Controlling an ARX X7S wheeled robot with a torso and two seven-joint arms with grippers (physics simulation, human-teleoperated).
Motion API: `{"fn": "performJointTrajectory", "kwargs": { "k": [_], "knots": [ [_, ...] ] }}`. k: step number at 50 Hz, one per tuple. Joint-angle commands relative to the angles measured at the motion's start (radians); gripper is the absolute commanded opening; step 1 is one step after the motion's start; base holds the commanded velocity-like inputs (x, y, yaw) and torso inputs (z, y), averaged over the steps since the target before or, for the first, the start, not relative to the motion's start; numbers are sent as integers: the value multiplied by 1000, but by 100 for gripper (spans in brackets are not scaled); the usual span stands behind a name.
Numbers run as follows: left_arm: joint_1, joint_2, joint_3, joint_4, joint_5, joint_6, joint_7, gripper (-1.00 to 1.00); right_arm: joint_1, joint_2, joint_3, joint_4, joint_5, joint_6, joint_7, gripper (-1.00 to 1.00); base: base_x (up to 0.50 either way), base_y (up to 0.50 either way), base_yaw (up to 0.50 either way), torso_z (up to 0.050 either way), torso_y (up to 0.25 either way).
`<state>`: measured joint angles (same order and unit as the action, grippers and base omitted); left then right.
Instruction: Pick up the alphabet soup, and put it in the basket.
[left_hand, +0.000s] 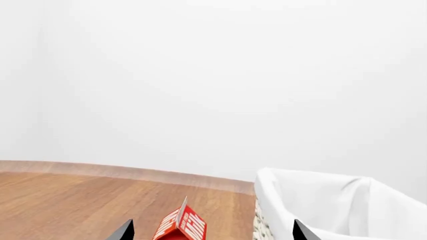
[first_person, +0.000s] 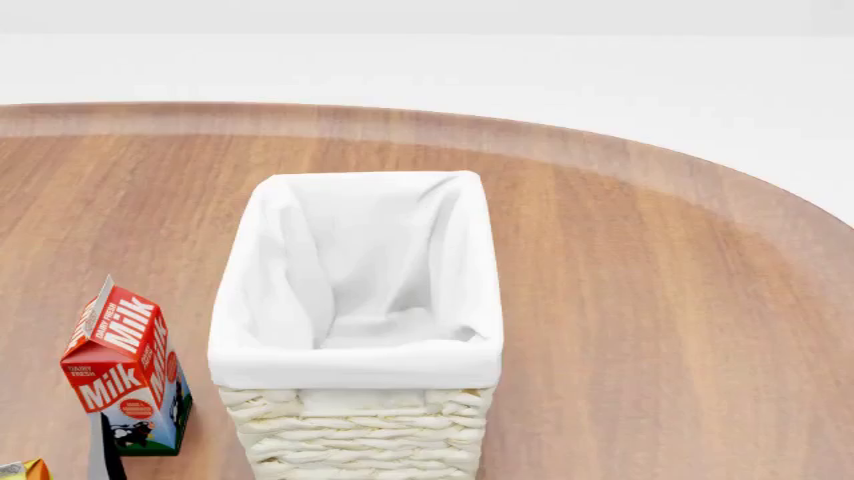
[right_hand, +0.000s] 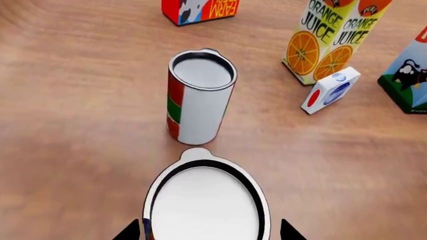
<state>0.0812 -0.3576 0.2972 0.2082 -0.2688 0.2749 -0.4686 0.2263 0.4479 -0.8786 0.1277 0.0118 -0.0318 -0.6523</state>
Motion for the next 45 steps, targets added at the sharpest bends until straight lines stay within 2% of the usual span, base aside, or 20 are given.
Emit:
{"fn": "performJointTrajectory", "kwargs": {
  "k": [1,5,6,23,32,45],
  "knots": [
    [4,-5,0,13,-1,-5,-6,100,19,-28,-12,47,-17,-31,9,100,0,0,0,0,0],
    [3,-5,1,14,-1,-6,-7,100,24,-39,-10,62,-23,-34,21,100,0,0,0,0,0],
    [2,-5,2,13,-1,-6,-7,100,30,-52,-3,80,-15,-30,27,-100,0,0,0,0,0],
    [2,-8,7,20,0,-13,-13,100,21,-60,8,116,-4,-113,58,-100,0,1,1,0,1],
    [0,-9,4,8,-5,-3,-11,100,-26,-1,39,-41,27,-113,82,-100,1,0,0,0,0],
    [0,-10,8,14,-3,-5,-17,100,-114,130,108,-340,182,-155,74,-100,0,0,0,0,0]
  ]
}}
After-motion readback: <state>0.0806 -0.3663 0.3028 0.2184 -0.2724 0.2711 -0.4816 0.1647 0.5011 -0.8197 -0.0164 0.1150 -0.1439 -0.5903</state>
